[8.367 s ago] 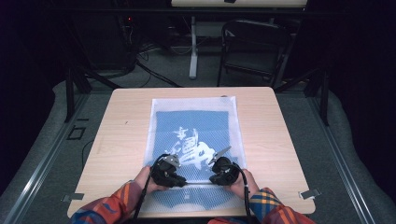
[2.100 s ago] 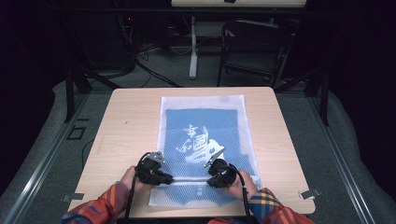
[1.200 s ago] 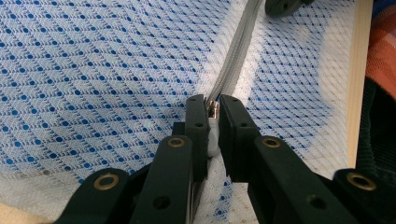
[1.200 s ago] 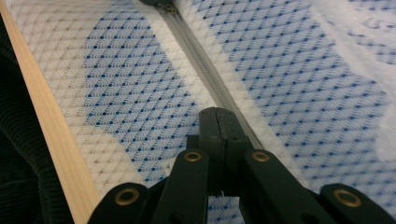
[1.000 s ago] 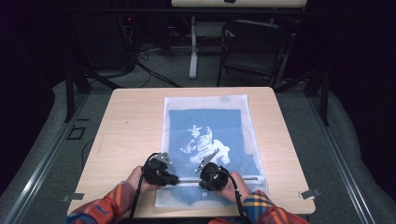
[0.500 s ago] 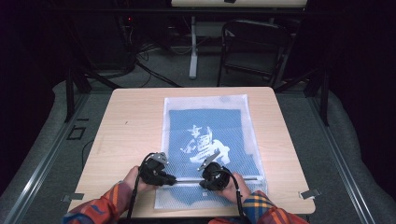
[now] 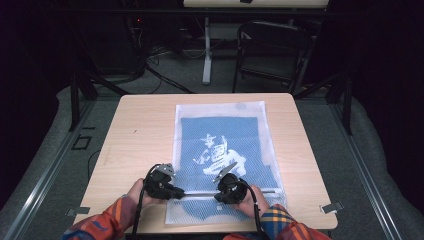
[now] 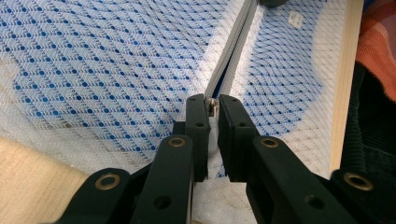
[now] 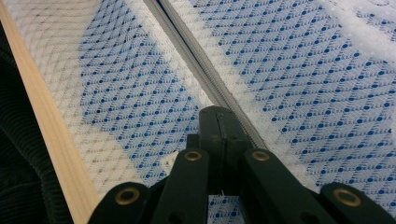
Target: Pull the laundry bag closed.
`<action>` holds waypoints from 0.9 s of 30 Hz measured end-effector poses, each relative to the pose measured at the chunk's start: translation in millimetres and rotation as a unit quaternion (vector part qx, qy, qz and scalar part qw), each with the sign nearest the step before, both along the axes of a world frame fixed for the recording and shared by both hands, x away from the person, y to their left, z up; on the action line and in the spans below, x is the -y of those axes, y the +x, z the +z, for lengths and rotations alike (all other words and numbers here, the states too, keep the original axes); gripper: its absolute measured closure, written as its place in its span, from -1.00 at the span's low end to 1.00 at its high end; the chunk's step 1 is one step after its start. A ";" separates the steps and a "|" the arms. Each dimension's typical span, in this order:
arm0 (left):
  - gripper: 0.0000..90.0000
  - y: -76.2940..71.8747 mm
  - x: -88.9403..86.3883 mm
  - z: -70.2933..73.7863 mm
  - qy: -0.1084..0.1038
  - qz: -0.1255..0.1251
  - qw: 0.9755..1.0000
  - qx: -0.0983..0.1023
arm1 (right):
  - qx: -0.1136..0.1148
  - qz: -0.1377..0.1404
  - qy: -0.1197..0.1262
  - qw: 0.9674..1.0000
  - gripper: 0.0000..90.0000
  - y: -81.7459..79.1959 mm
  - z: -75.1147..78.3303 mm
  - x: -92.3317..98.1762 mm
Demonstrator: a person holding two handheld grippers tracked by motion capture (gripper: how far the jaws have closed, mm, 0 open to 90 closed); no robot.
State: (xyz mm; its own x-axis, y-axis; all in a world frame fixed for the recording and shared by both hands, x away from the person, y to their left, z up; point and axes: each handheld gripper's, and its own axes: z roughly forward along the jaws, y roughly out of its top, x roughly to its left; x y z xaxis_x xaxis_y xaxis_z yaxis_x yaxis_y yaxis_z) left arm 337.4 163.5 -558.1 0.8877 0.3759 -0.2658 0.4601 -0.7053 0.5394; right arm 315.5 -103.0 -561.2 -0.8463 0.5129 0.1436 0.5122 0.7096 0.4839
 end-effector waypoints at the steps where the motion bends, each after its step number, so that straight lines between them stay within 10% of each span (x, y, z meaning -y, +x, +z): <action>1: 0.85 -0.1 -0.2 0.1 -0.001 -0.001 1.000 0.000 | -0.001 0.001 0.000 1.000 1.00 0.2 0.0 0.2; 27: 0.85 -4.2 -34.8 -0.5 0.017 0.036 0.999 0.001 | -0.007 -0.005 0.002 1.000 1.00 0.6 -0.1 1.6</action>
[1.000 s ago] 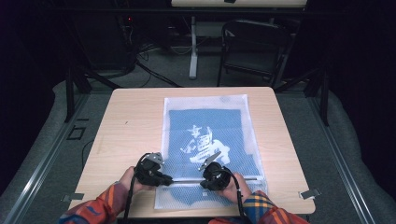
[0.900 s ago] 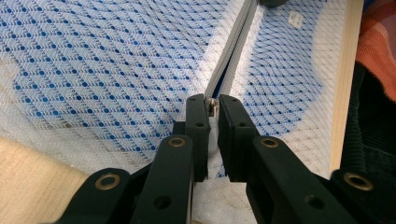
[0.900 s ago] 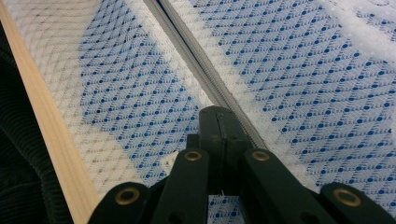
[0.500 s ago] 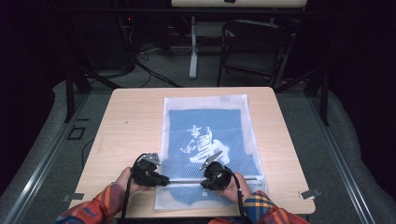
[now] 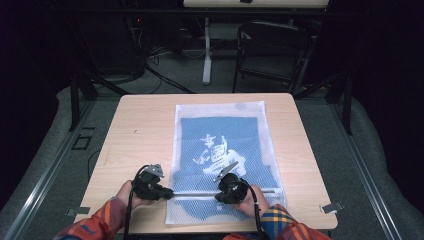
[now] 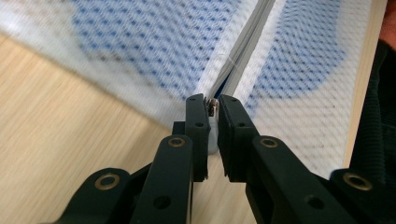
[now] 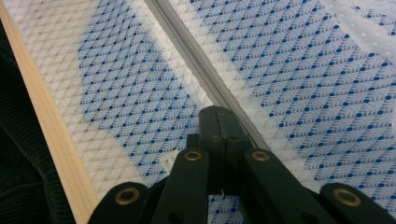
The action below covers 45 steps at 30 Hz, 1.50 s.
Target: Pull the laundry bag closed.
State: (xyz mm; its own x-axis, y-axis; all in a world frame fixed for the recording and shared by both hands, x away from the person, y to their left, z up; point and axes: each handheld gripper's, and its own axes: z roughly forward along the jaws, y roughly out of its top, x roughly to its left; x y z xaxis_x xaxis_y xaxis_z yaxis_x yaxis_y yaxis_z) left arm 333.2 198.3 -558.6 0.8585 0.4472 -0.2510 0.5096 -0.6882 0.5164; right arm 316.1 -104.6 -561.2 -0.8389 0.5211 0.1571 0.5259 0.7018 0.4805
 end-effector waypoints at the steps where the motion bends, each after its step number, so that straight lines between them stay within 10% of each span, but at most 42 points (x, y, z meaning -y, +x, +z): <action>1: 0.85 -0.9 -1.9 0.1 0.001 0.003 1.000 -0.002 | 0.001 0.000 -0.001 1.000 1.00 0.1 0.0 -0.1; 32: 0.82 -1.2 -4.8 -1.2 0.023 0.009 1.000 -0.005 | -0.012 -0.001 0.029 1.000 0.90 0.6 -2.4 6.0; 45: -0.29 -4.8 -8.0 14.0 0.000 0.037 0.999 0.009 | 0.033 -0.045 0.037 0.998 -0.14 -0.5 30.6 30.8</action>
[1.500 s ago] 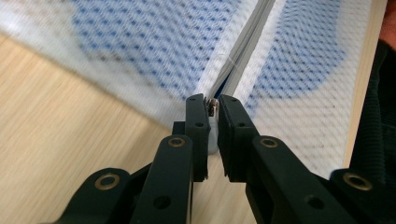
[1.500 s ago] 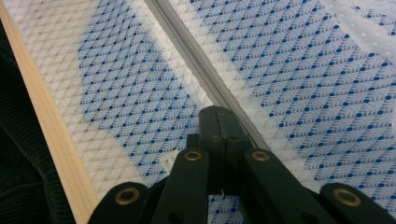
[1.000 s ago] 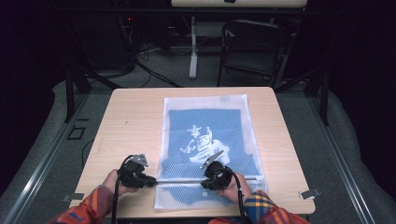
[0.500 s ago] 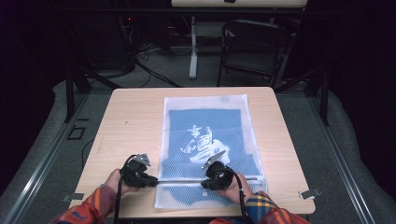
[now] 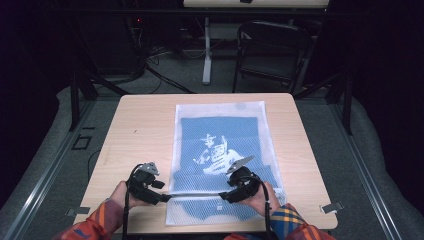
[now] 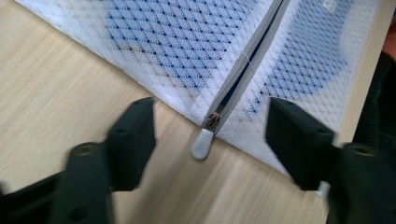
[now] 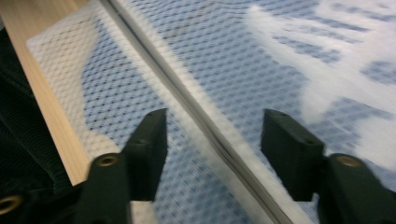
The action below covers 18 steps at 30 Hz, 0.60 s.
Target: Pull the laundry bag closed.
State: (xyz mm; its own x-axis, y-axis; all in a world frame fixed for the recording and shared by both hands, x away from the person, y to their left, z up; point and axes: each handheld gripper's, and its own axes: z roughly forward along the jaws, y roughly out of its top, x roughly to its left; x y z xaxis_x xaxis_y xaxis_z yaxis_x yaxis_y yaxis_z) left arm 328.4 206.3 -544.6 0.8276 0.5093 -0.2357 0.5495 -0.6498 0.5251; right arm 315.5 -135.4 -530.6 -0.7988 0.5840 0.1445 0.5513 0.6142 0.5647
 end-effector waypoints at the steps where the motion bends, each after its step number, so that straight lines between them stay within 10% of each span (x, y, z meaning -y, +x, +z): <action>1: -0.38 -0.8 -1.6 2.0 -0.003 0.003 1.000 0.002 | 0.004 -0.012 0.002 1.000 -0.24 0.4 1.5 6.0; 7: -0.63 -5.4 -17.6 12.5 -0.006 0.045 0.999 0.023 | 0.009 -0.083 -0.007 0.996 -0.64 1.7 12.8 48.1; 18: -0.71 -4.9 -44.1 14.9 0.008 0.112 0.992 0.050 | 0.023 -0.184 -0.028 0.982 -0.77 -4.8 13.3 127.4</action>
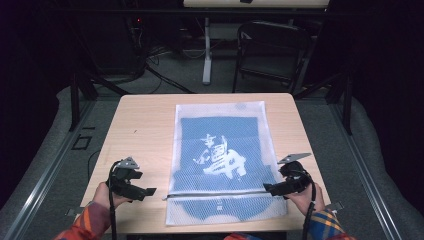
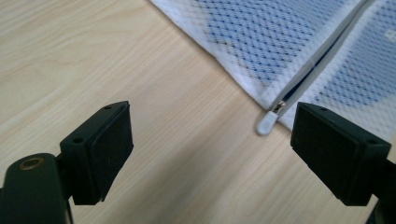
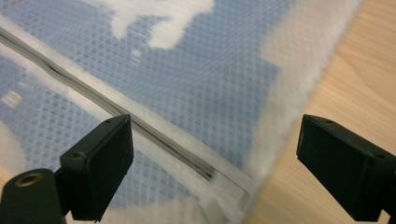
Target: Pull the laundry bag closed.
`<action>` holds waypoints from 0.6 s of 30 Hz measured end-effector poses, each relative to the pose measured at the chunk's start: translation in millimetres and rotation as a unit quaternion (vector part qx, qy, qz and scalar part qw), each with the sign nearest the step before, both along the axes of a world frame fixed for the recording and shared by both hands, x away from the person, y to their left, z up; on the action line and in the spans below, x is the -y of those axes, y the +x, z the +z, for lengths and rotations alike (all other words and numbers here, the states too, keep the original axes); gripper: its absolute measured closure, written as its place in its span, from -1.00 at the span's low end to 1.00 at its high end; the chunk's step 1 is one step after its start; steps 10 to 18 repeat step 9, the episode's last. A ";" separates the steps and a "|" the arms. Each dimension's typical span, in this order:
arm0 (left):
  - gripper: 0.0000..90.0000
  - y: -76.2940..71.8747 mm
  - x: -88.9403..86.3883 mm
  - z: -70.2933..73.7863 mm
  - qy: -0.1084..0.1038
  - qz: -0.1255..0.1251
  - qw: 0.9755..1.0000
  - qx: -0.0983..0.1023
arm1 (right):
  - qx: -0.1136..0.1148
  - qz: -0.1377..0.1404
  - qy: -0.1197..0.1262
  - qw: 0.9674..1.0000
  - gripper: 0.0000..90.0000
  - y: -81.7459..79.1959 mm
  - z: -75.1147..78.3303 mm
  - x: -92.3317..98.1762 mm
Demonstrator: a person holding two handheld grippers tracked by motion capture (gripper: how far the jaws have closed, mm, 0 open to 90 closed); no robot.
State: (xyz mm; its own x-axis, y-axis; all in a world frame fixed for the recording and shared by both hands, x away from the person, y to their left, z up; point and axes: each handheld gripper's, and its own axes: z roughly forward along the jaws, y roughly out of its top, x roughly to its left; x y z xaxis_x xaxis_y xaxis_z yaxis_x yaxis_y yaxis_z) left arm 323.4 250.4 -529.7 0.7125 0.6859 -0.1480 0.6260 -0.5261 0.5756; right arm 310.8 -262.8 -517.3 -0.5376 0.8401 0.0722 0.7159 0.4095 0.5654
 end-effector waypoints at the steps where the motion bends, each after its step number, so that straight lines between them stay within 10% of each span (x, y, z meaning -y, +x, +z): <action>1: -0.71 0.5 -0.5 -0.8 -0.002 0.005 1.000 0.000 | -0.003 -0.006 0.002 1.000 -0.77 -1.1 -1.2 6.9; 8: -0.72 9.5 -4.0 -8.0 0.009 0.022 1.000 -0.002 | -0.015 -0.053 -0.001 0.998 -0.81 -6.2 -11.9 41.1; 18: -0.73 11.0 -4.6 -9.6 0.010 0.024 1.000 -0.002 | -0.013 -0.060 -0.003 0.998 -0.82 -6.1 -12.2 42.2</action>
